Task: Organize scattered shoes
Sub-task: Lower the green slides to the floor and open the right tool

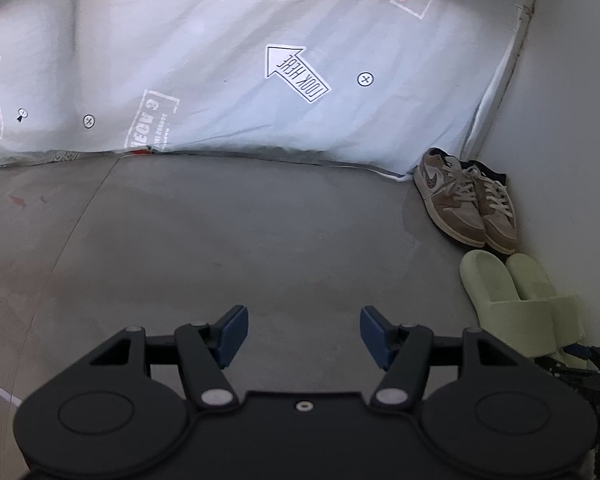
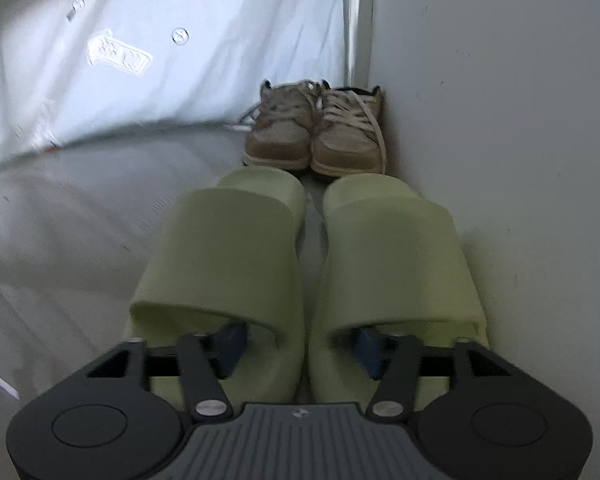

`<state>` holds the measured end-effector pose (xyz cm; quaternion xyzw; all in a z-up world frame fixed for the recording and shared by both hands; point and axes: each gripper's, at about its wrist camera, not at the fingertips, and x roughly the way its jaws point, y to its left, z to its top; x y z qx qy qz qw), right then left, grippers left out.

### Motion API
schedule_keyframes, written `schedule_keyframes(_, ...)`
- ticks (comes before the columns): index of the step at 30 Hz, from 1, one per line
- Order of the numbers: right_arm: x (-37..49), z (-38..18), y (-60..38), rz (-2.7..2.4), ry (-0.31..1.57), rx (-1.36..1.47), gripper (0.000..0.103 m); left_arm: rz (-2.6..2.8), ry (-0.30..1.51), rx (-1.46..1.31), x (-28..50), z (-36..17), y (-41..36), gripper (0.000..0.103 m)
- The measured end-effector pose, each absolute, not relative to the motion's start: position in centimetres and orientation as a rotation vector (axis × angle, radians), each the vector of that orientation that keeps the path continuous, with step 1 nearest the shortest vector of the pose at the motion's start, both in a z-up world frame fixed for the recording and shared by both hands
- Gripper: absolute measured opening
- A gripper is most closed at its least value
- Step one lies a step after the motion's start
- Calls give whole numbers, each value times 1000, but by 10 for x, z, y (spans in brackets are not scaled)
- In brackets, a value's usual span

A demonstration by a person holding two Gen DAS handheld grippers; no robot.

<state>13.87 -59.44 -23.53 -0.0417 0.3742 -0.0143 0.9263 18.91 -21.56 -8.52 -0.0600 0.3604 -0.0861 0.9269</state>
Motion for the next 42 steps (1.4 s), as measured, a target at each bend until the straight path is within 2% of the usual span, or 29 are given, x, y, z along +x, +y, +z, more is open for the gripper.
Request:
schedule_keyframes(2, 137, -234, -593, -32, 778, -91, 72, -176, 740, -124, 189, -86, -215, 63)
schedule_keyframes(3, 137, -233, -594, -34, 791, -83, 81, -177, 740, -124, 189, -86, -215, 63)
schedule_keyframes(5, 136, -230, -595, -38, 824, -87, 89, -183, 739, -122, 189, -86, -216, 63)
schedule_keyframes(7, 134, -225, -596, -43, 858, -102, 89, -188, 738, -120, 189, -85, -217, 63)
schedule_keyframes(20, 138, -205, -550, -171, 630, -3, 90, -200, 710, -132, 183, -81, -216, 63)
schedule_keyframes(32, 168, -219, -525, -224, 681, -138, 89, -91, 633, -264, 157, -81, -168, 63)
schedule_keyframes(37, 149, -194, -517, -170, 600, -86, 92, -78, 611, -293, 131, -82, -150, 63)
schedule_keyframes(42, 119, -169, -480, -74, 515, -46, 99, -32, 584, -309, 99, -82, -121, 64)
